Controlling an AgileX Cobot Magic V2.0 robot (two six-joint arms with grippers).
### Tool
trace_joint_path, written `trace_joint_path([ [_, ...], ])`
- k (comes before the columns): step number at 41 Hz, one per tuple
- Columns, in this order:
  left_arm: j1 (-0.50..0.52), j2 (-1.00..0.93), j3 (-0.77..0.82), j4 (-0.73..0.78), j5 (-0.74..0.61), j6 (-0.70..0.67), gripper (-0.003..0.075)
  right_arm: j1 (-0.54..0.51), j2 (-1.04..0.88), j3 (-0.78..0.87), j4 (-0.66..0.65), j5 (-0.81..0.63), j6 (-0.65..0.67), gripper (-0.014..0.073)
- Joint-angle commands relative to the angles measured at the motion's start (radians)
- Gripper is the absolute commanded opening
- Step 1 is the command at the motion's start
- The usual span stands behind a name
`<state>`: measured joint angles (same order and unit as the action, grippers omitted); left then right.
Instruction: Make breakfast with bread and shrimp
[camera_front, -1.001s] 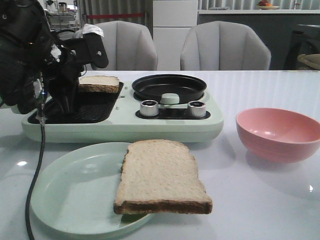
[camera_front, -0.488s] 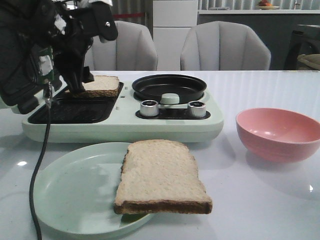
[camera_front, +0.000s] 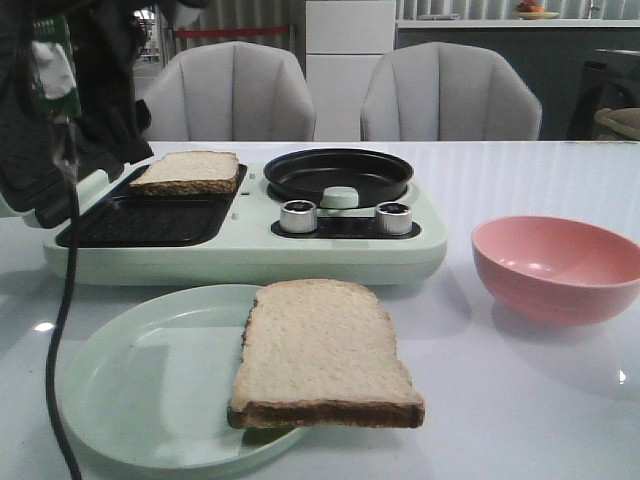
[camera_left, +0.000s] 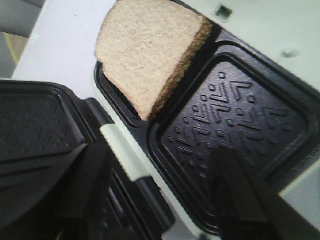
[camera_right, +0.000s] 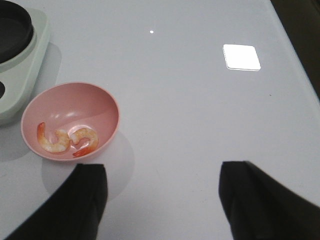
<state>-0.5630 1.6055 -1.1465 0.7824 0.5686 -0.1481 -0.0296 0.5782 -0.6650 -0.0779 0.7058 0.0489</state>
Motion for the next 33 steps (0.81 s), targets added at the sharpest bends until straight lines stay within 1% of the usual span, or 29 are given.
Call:
trace_joint_path([
  [1, -0.011, -0.135, -0.022, -0.212, 0.013, 0.131, 0.0459, 0.002, 0.01, -0.034, -0.017, -0.074, -0.005, 0.0577],
  [5, -0.007, -0.232, -0.005, -0.423, 0.022, 0.227, 0.0459, 0.002, 0.01, -0.034, -0.017, -0.074, -0.005, 0.0577],
  [10, -0.007, -0.354, 0.031, -0.58, 0.046, 0.311, 0.0459, 0.002, 0.01, -0.034, -0.017, -0.074, -0.005, 0.0577],
  [14, -0.007, -0.443, 0.075, -0.68, 0.079, 0.336, 0.0459, 0.002, 0.01, -0.034, -0.017, -0.074, -0.005, 0.0577],
  [18, -0.007, -0.534, 0.138, -0.765, 0.081, 0.336, 0.0459, 0.002, 0.01, -0.034, -0.017, -0.074, -0.005, 0.0577],
  [21, -0.007, -0.608, 0.193, -0.866, 0.083, 0.336, 0.0459, 0.002, 0.01, -0.034, -0.017, -0.074, -0.005, 0.0577],
  [27, -0.007, -0.765, 0.317, -0.98, 0.067, 0.336, 0.0459, 0.002, 0.01, -0.034, -0.017, -0.074, -0.005, 0.0577],
  [33, -0.007, -0.919, 0.406, -1.017, 0.054, 0.336, 0.0459, 0.002, 0.01, -0.034, -0.017, -0.074, -0.005, 0.0577],
])
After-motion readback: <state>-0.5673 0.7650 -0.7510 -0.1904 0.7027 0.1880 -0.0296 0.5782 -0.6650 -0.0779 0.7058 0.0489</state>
